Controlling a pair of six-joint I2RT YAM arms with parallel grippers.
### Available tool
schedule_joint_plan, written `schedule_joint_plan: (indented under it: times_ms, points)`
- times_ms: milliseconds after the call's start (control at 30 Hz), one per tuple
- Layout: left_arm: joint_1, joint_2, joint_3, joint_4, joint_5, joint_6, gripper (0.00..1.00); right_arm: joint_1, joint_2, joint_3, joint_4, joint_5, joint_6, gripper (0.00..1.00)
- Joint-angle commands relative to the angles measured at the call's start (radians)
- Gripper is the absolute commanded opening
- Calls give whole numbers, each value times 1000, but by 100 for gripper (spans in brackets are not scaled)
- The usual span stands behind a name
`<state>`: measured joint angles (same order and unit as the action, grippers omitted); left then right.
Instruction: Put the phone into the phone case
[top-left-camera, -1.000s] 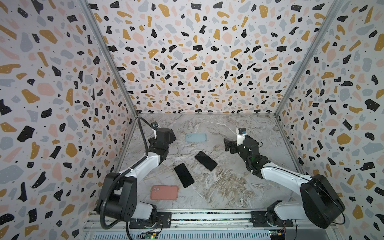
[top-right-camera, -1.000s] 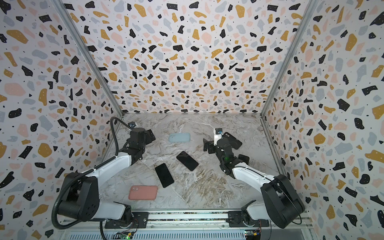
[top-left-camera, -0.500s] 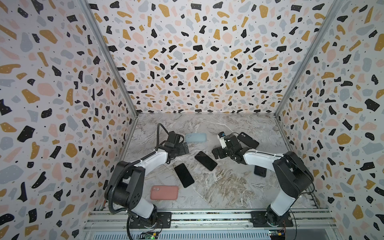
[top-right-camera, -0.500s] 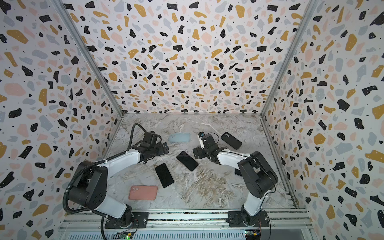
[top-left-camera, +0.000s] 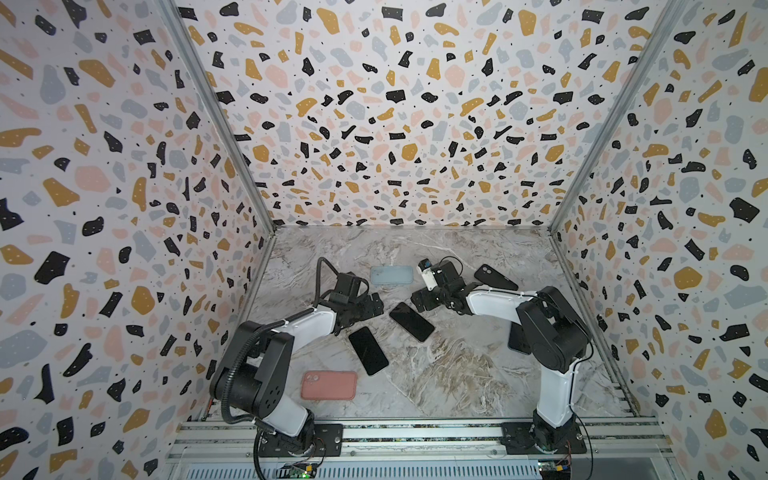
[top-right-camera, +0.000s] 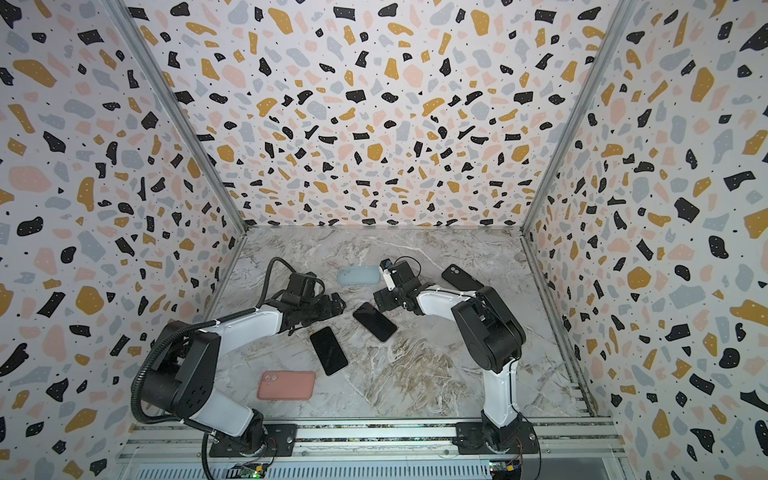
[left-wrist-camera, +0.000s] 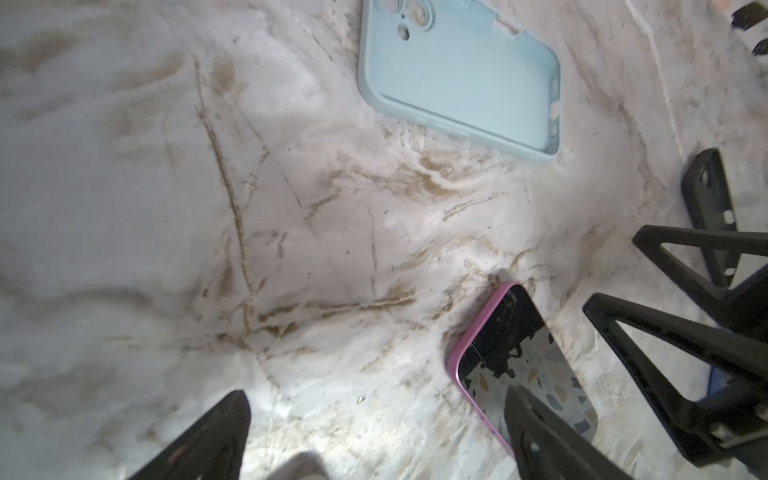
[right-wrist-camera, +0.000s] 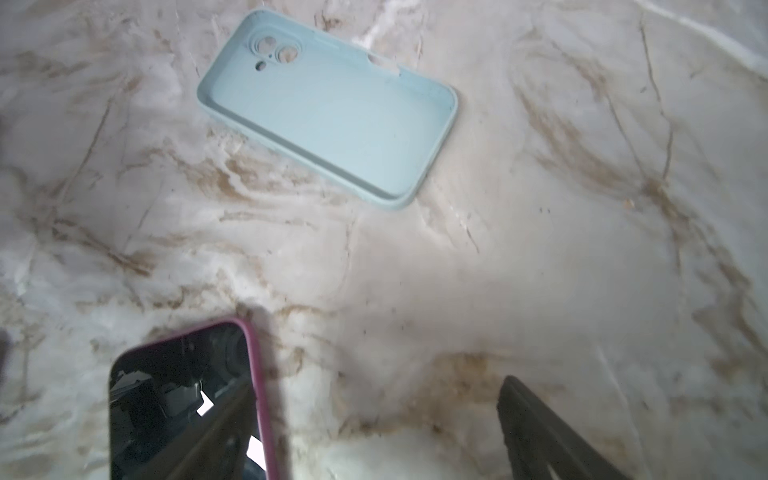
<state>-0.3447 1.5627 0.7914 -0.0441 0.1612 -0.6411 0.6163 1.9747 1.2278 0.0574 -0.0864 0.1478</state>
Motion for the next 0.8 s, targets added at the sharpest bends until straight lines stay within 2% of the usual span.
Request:
schedule_joint_plan:
  times_ms: [0, 167, 267, 333, 600, 767]
  points:
    - [-5, 48, 68, 85, 12, -61, 95, -16, 42, 100, -31, -34, 9, 88]
    - [-5, 153, 178, 80, 25, -79, 94, -43, 105, 196, -15, -67, 14, 86]
    - [-4, 194, 206, 85, 36, -91, 92, -76, 155, 244, 17, -147, 7, 85]
    - [-5, 207, 204, 101, 32, -97, 92, -105, 199, 295, 27, -212, 11, 81]
    - [-4, 313, 281, 97, 39, -107, 92, -144, 378, 535, -36, -324, 42, 74]
    - [18, 386, 372, 22, 0, -67, 92, -145, 472, 660, -80, -382, 57, 68]
